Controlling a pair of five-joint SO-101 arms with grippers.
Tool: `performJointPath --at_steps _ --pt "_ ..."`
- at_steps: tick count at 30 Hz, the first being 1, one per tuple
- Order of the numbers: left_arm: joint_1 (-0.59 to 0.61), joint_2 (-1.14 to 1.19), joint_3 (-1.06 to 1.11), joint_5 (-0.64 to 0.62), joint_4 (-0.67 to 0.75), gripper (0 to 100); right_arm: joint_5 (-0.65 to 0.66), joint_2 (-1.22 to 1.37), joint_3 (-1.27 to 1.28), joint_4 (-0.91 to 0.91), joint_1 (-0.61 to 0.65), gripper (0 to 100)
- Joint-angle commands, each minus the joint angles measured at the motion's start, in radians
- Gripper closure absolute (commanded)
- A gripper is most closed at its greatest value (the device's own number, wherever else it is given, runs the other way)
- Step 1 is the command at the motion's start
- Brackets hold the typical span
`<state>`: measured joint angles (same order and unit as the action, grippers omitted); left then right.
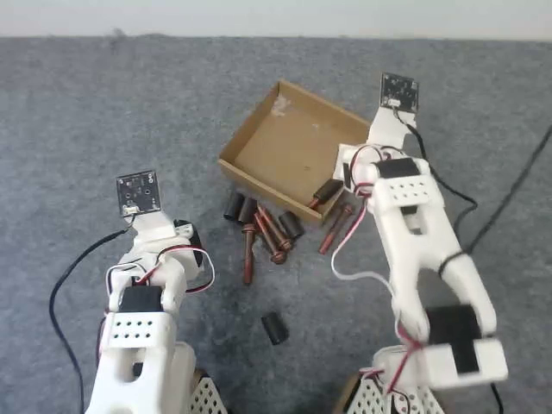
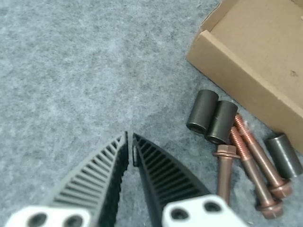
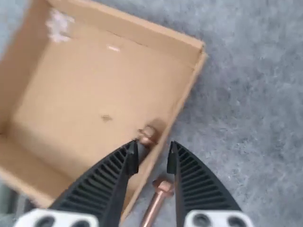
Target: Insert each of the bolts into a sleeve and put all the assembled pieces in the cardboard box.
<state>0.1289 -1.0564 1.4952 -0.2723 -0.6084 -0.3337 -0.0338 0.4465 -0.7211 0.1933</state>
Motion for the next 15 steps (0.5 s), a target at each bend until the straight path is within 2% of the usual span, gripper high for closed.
performJointPath --at_steps 1,12,15 --pt "0.0 -0.015 -0.004 0.012 0.023 99 -0.014 0.091 -0.112 0.053 -0.056 89.0" --pt "0.0 -0.015 -0.005 0.012 0.026 99 -0.008 0.38 -0.382 0.039 -0.062 89.0" --pt "0.0 -0.015 -0.005 0.012 0.026 99 -0.011 0.354 -0.433 -0.067 -0.067 88.9"
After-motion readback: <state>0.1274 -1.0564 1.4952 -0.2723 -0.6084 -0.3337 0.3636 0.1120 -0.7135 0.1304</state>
